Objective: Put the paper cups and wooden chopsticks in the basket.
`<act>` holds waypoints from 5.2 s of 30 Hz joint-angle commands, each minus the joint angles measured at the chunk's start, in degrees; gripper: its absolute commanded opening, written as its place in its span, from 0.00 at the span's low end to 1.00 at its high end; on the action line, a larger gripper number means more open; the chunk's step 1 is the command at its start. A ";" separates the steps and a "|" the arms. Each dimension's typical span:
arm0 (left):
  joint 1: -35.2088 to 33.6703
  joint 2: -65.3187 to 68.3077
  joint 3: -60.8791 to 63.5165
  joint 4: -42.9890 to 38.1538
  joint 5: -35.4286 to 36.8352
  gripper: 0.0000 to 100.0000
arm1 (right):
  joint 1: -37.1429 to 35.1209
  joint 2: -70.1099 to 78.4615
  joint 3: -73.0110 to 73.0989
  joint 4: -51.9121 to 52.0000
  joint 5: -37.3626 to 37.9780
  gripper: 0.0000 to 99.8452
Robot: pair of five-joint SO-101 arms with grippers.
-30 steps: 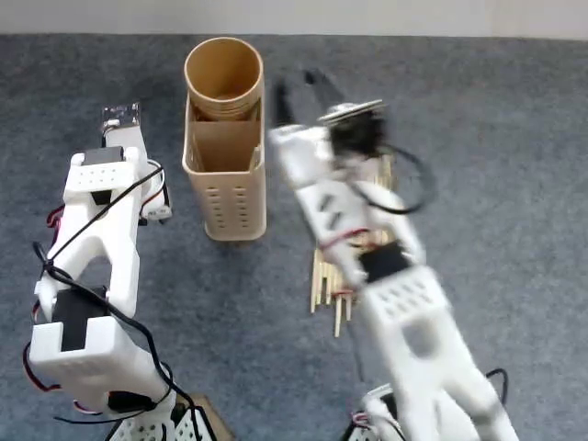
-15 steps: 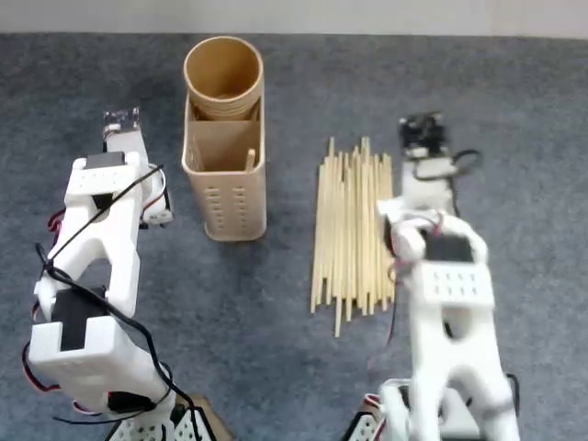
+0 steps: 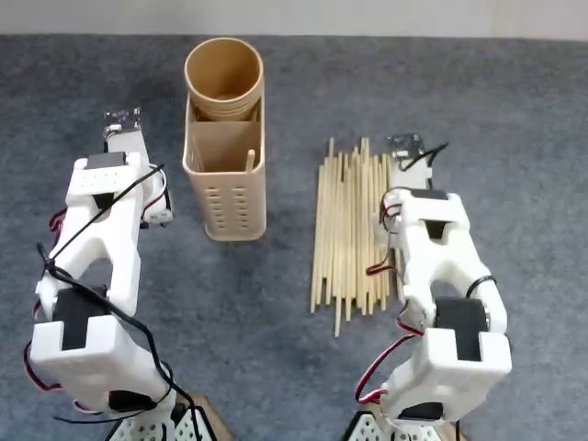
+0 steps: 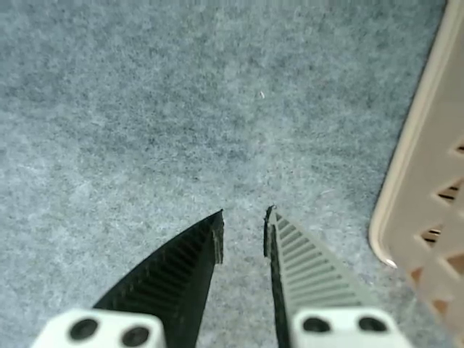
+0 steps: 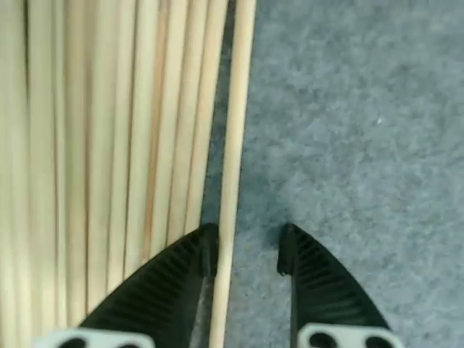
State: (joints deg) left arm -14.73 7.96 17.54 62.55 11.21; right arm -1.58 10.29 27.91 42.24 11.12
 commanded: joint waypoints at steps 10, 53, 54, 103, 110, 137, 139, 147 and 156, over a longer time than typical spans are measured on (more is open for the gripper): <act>1.01 -1.54 -0.31 -0.79 0.53 0.13 | -2.95 -8.48 1.80 -0.13 0.26 0.16; 1.10 -1.54 -0.31 -0.79 0.53 0.13 | -12.70 -61.67 -1.36 -9.71 -10.73 0.00; 1.10 -1.54 -0.31 -0.79 0.53 0.13 | -15.16 -62.02 -1.45 -11.82 -10.73 0.00; 1.01 -1.36 -0.13 -1.76 0.44 0.13 | -16.04 -66.51 1.54 19.21 -6.33 0.16; 1.01 -1.45 0.84 -1.76 0.44 0.13 | -7.78 -53.23 24.31 5.58 -1.05 0.16; 1.01 -1.45 1.63 -3.69 0.44 0.13 | -6.29 -30.37 22.55 -10.42 -2.99 0.16; 1.01 -1.45 1.63 -3.60 0.44 0.13 | -7.69 -29.49 24.22 -10.51 -2.99 0.16; 1.01 -1.45 1.63 -3.43 0.44 0.13 | -7.08 -20.26 23.34 -10.51 -2.99 0.16; 1.01 -1.45 1.63 -3.34 0.44 0.13 | -1.19 -17.36 20.00 -10.15 -2.99 0.00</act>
State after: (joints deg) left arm -14.73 7.96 19.47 59.65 11.21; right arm -4.75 -7.03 49.63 32.31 8.75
